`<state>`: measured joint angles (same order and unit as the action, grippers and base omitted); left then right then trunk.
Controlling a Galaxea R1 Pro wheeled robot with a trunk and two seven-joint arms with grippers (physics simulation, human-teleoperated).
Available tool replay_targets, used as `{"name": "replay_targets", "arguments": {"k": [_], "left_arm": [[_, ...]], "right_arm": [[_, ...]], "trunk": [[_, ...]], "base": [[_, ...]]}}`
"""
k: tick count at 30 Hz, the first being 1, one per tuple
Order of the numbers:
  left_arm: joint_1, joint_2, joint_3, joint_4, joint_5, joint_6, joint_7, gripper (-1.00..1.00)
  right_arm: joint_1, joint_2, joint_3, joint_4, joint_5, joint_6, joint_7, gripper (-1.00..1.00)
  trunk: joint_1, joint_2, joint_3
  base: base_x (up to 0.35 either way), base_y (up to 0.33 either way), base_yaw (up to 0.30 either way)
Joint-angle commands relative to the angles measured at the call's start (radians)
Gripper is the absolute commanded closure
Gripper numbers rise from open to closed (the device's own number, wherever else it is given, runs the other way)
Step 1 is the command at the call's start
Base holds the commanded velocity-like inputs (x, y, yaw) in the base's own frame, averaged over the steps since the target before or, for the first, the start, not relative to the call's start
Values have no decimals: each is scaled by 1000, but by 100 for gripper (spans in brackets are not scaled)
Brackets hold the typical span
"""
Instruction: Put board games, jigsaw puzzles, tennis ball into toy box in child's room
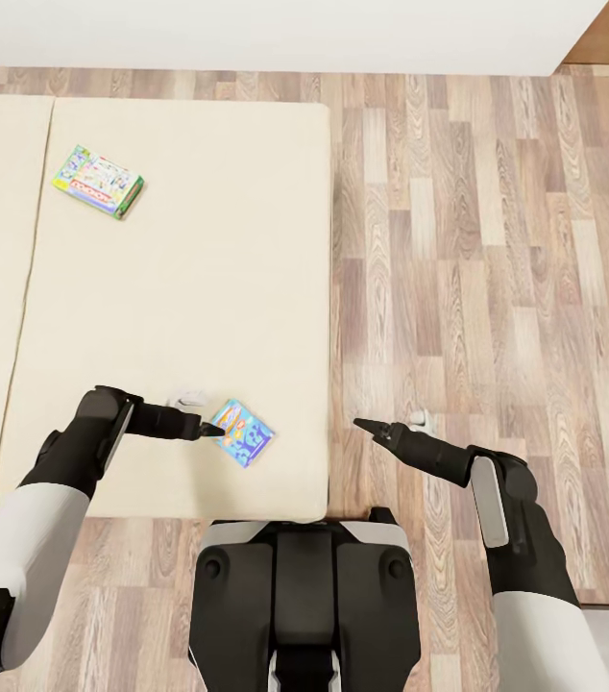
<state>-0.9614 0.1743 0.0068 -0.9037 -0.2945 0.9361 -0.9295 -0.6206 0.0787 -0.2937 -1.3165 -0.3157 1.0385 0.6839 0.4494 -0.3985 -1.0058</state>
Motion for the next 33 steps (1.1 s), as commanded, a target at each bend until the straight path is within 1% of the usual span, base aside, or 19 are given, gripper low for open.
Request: {"name": "replay_targets", "arguments": {"k": [1, 11, 33], "left_arm": [[0, -2, 1, -1, -8, 5, -9, -100], [0, -22, 1, -1, -8, 4, -9, -100], [0, -31, 1, -5, -3, 3, -14, -100]], "right_arm": [[-1, 1, -3, -1, 6, 5, 8, -100], [-1, 3, -4, -1, 6, 5, 8, -100], [-1, 3, -5, -2, 7, 5, 8, -100]], "trunk": [[1, -2, -1], [1, -2, -2], [1, -2, -2]], "base": [[0, 0, 0], [0, 0, 0], [0, 0, 0]]}}
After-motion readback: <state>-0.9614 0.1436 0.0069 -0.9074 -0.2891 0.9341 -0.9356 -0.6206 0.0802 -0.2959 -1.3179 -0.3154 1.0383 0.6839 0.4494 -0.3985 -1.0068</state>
